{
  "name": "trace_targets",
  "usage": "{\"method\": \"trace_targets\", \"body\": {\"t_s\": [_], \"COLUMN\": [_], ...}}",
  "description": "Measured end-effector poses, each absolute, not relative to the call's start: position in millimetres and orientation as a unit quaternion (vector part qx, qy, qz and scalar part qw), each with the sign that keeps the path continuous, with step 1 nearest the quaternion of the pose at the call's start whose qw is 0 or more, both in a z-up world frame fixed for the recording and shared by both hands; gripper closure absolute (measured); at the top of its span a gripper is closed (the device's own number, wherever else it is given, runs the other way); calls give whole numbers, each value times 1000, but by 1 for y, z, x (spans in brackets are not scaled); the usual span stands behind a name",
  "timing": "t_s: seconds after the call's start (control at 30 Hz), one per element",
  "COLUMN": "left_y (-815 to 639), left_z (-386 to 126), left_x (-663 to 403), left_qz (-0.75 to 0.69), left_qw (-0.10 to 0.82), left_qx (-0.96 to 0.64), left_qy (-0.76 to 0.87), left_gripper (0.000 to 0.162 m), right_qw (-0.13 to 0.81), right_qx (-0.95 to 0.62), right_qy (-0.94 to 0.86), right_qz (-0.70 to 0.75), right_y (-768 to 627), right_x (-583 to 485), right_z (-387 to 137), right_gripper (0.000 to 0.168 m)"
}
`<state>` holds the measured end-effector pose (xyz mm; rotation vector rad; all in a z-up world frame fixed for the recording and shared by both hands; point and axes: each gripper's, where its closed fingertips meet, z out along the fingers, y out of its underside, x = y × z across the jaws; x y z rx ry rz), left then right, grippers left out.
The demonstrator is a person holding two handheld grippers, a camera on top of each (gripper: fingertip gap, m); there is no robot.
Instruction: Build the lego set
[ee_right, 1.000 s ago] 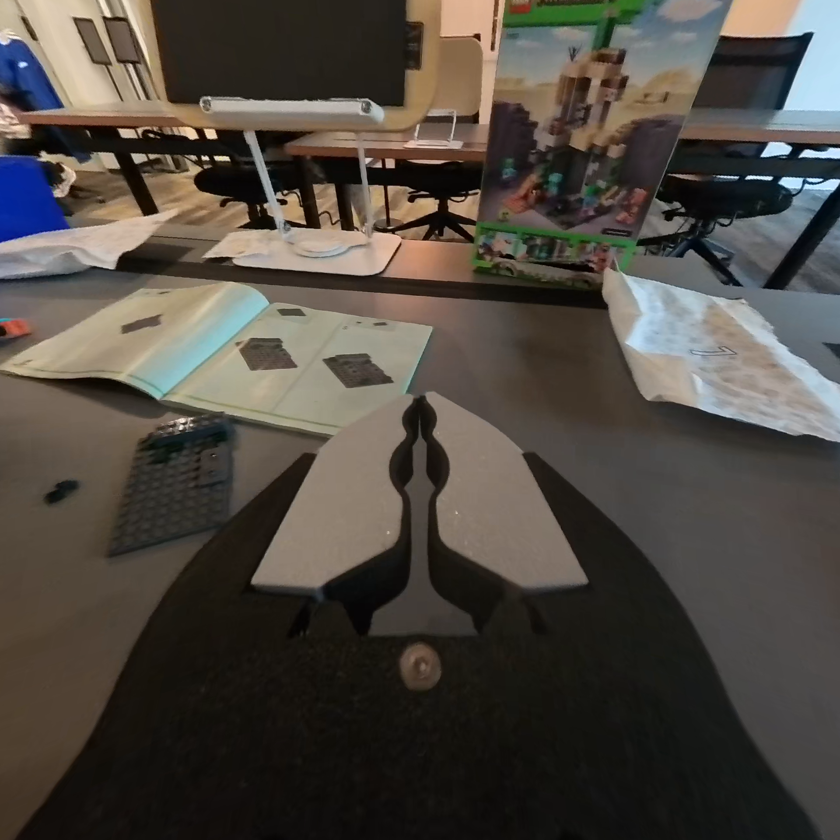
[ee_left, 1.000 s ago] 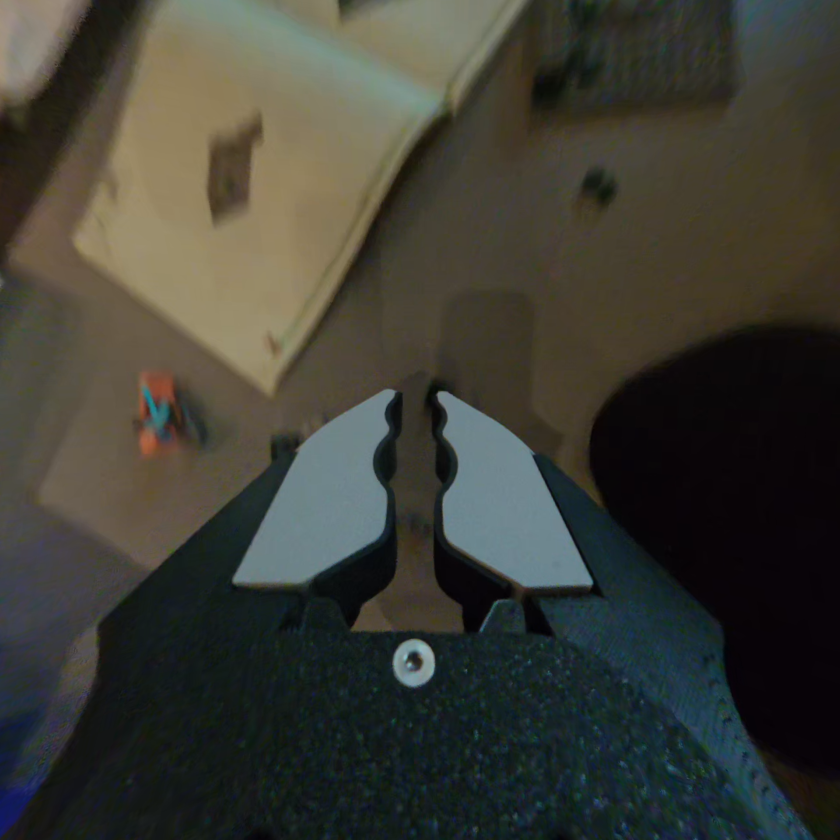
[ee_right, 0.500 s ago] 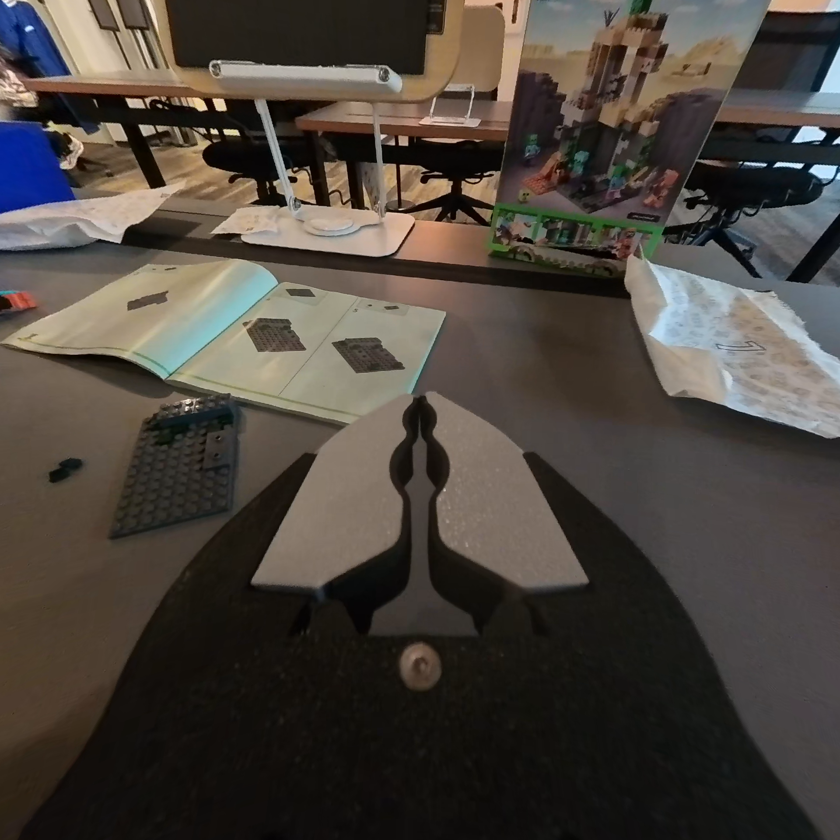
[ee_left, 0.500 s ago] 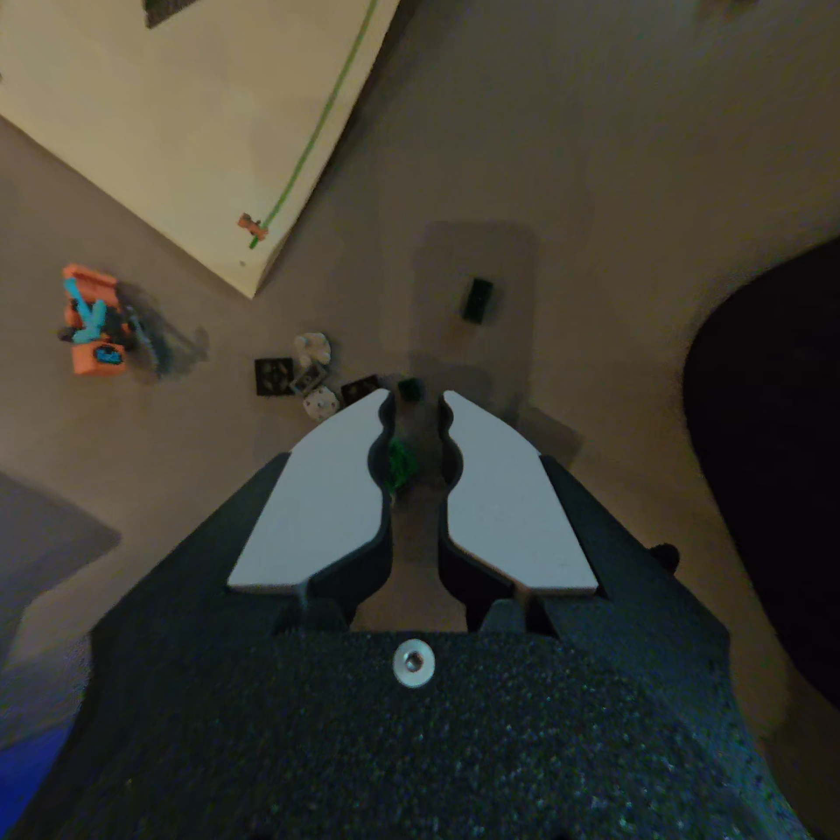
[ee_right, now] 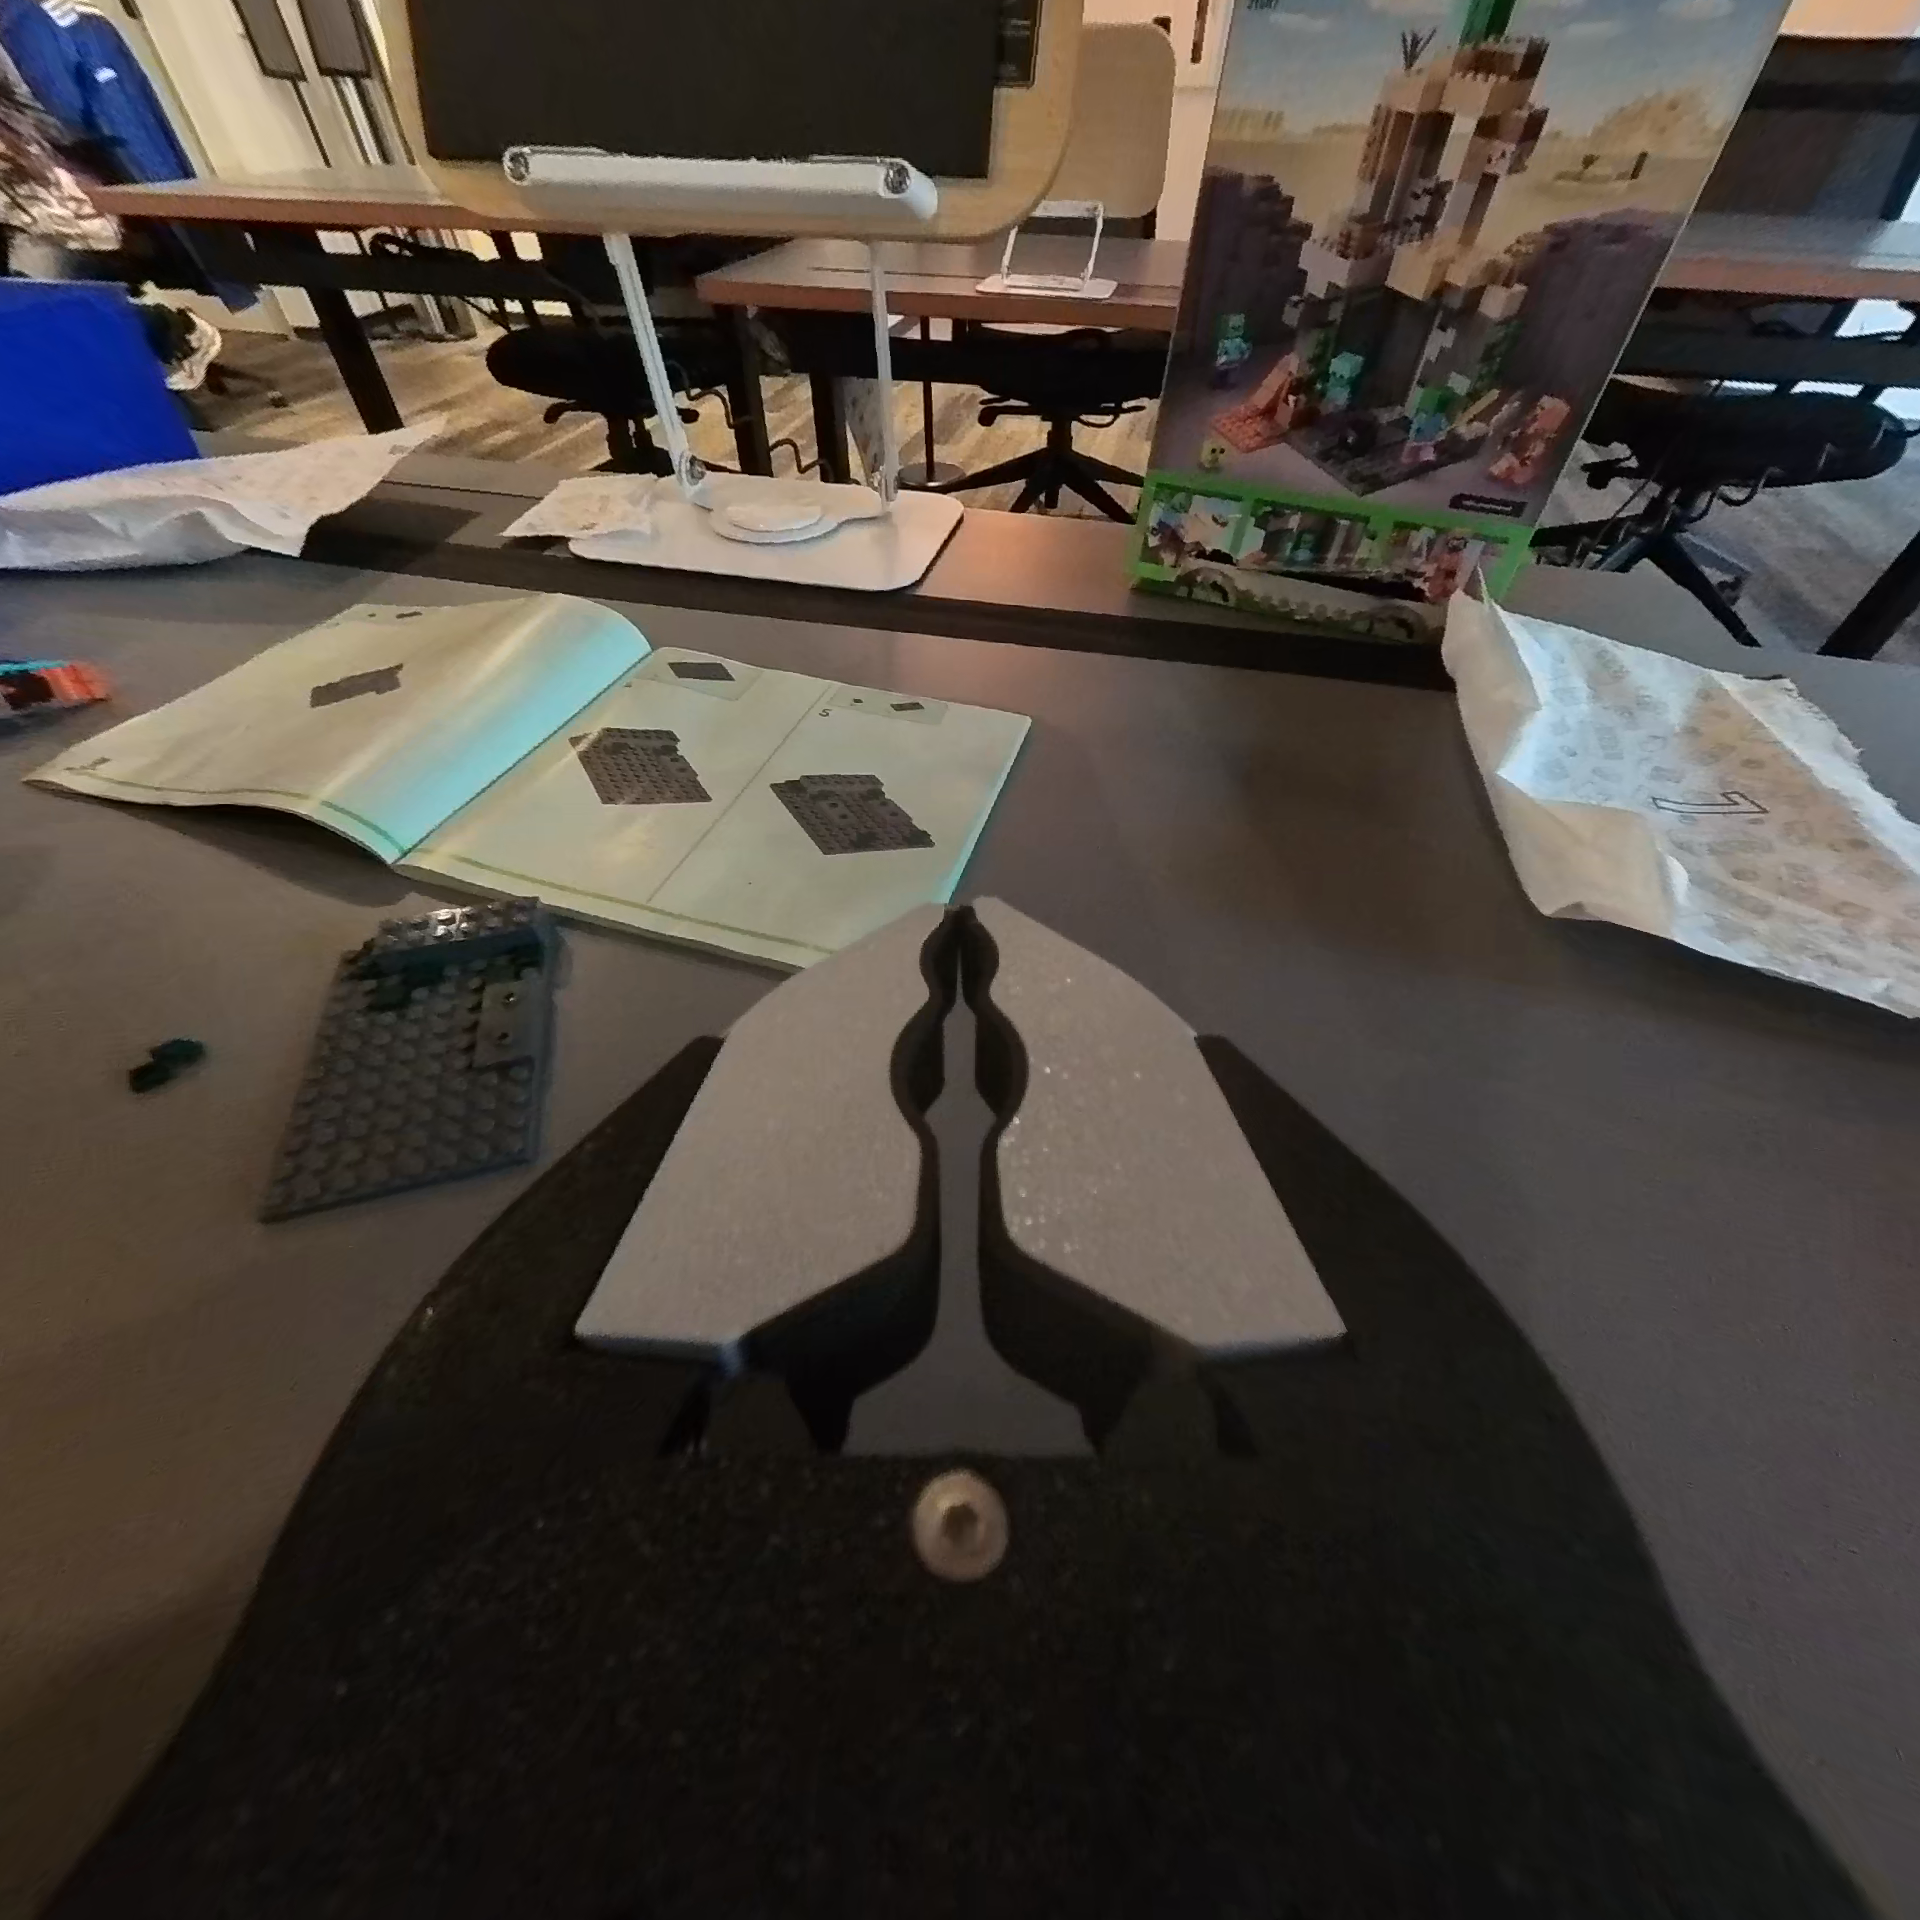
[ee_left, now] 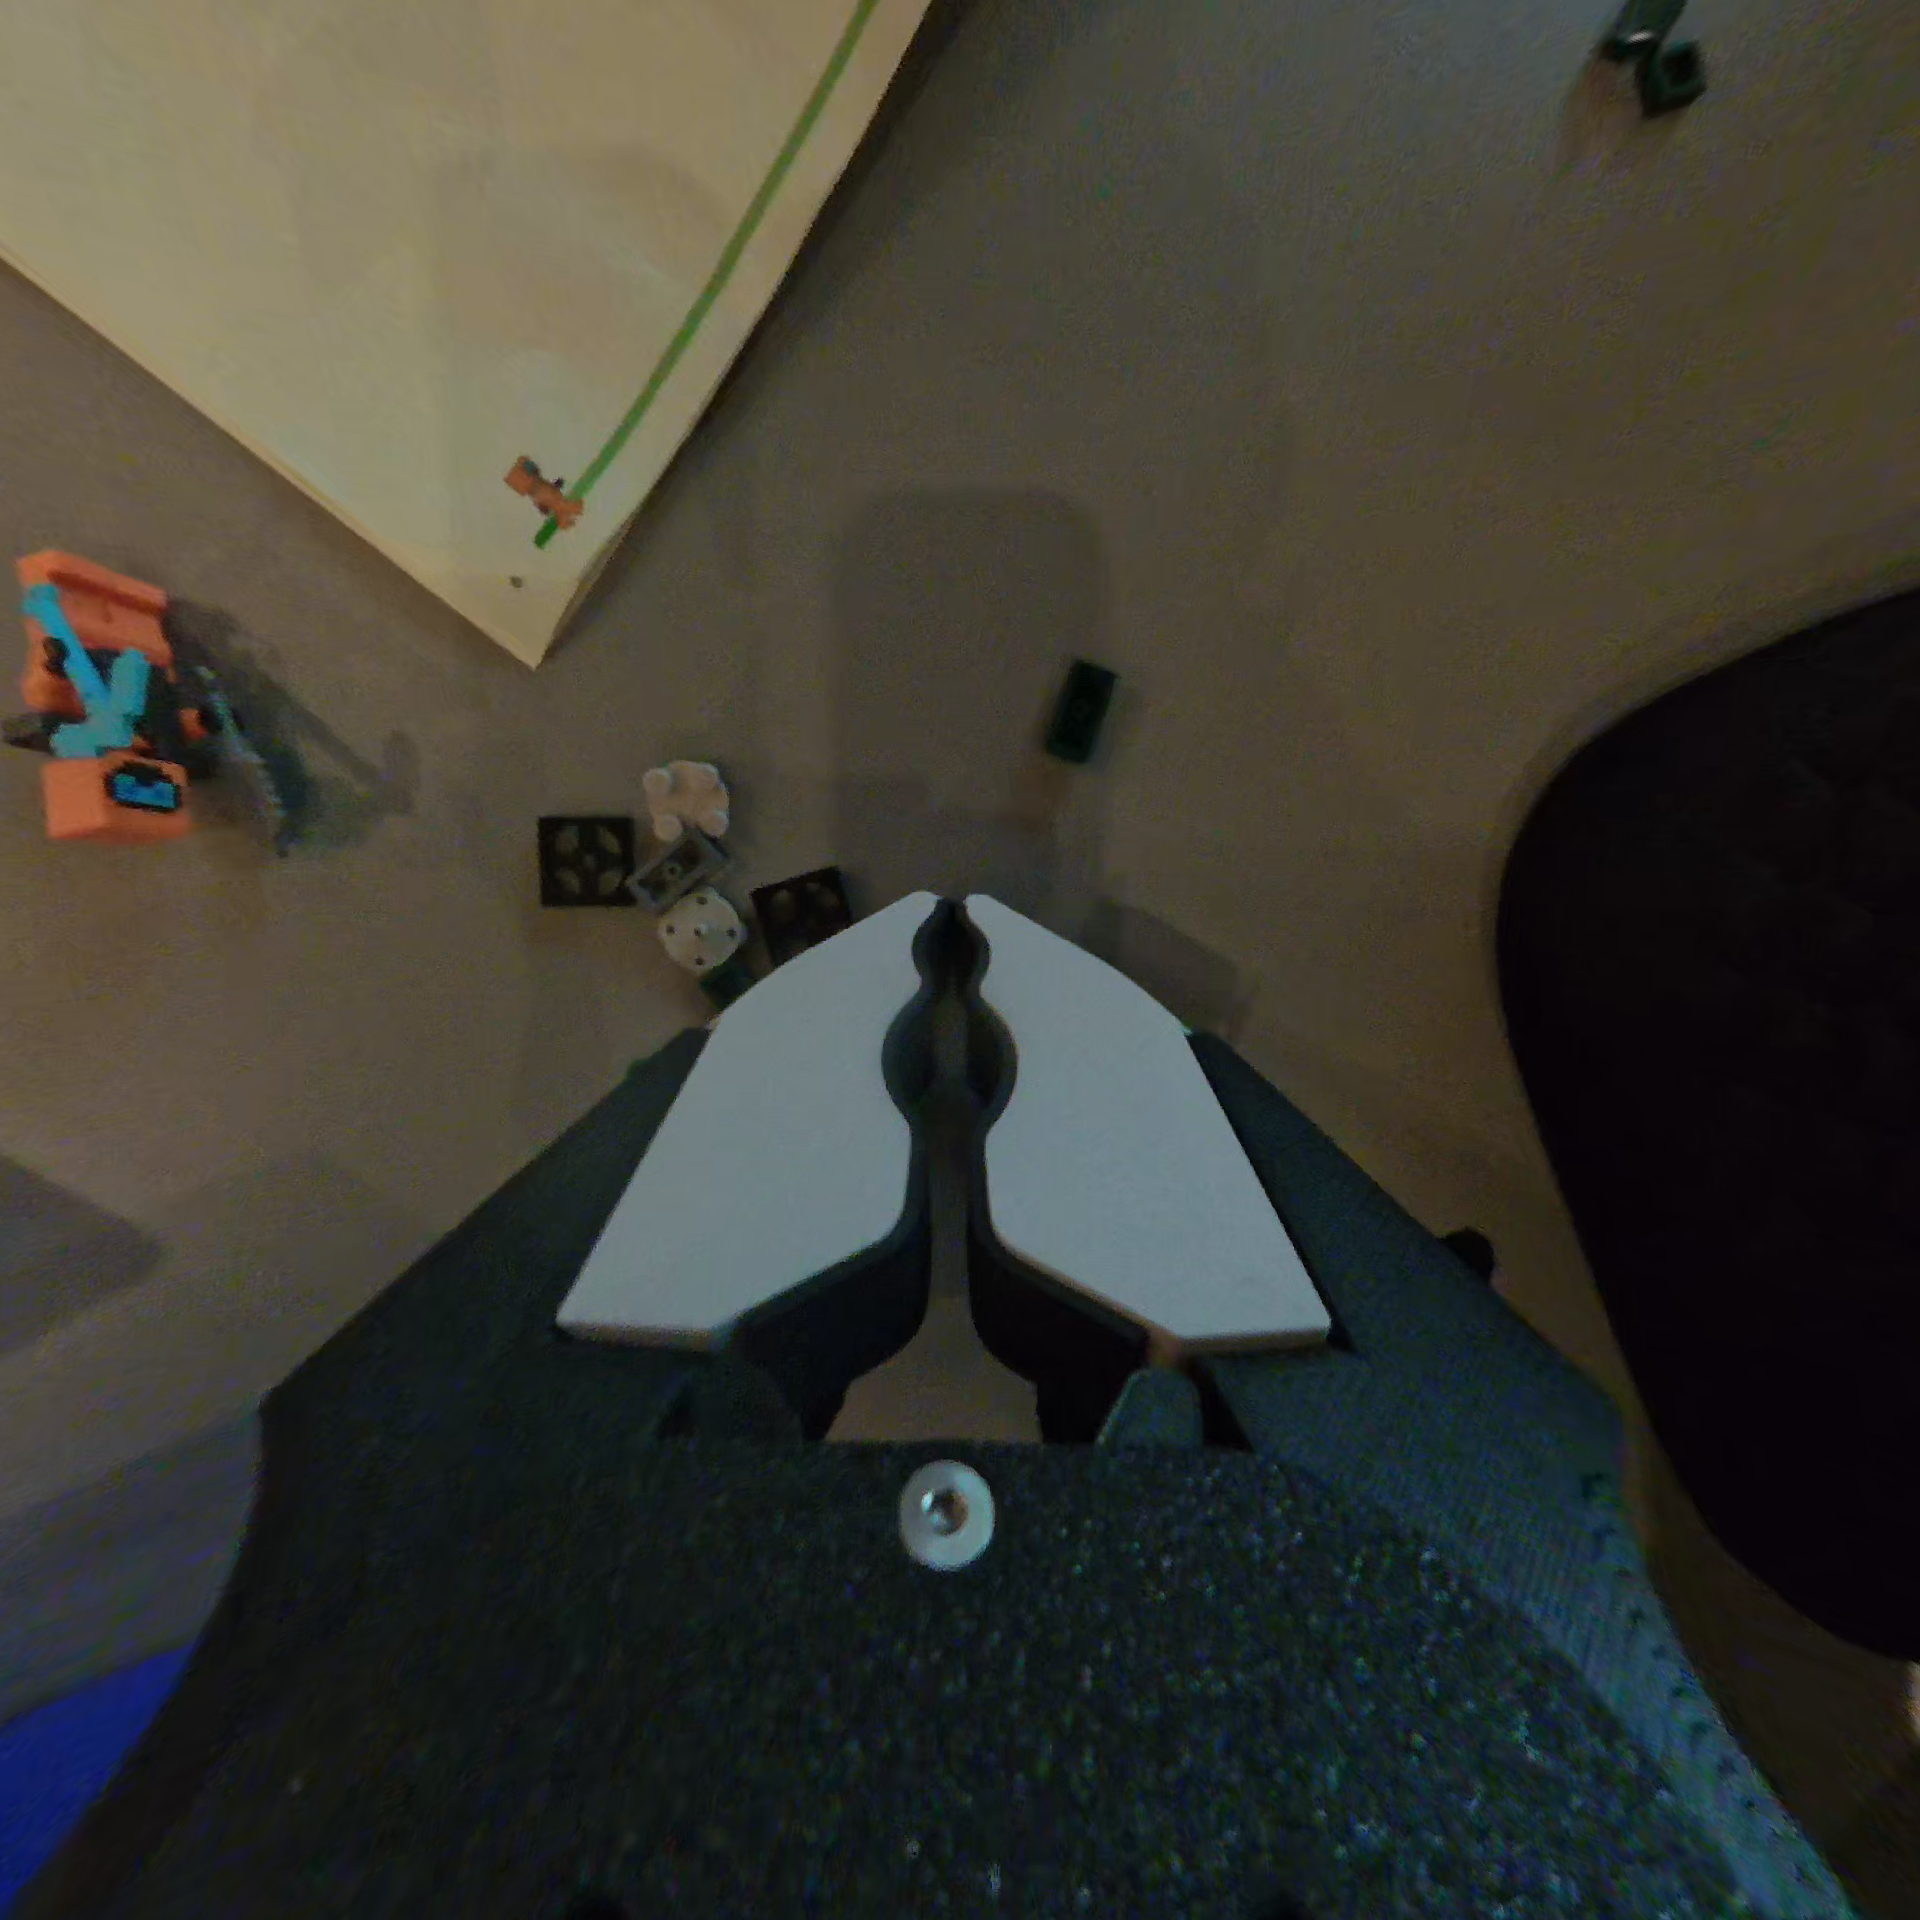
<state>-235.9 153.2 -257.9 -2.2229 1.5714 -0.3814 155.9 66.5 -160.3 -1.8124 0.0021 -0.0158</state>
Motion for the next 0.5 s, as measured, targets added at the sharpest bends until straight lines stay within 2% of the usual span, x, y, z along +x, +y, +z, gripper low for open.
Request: {"method": "trace_targets", "body": {"t_s": [0.33, 0.5], "left_y": [150, 149], "left_z": [-220, -232], "left_x": [-233, -235], "left_qz": [-140, -117], "left_qw": [235, 212], "left_qx": [-780, -785], "left_qy": [563, 570], "left_gripper": [162, 160], "right_qw": [622, 623], "right_qx": [-783, -782], "right_qy": [-1, -3], "right_qz": [2, 7], "right_y": [61, 61], "right_x": [158, 157], "right_z": [-155, -155], "right_gripper": [168, 168]}}
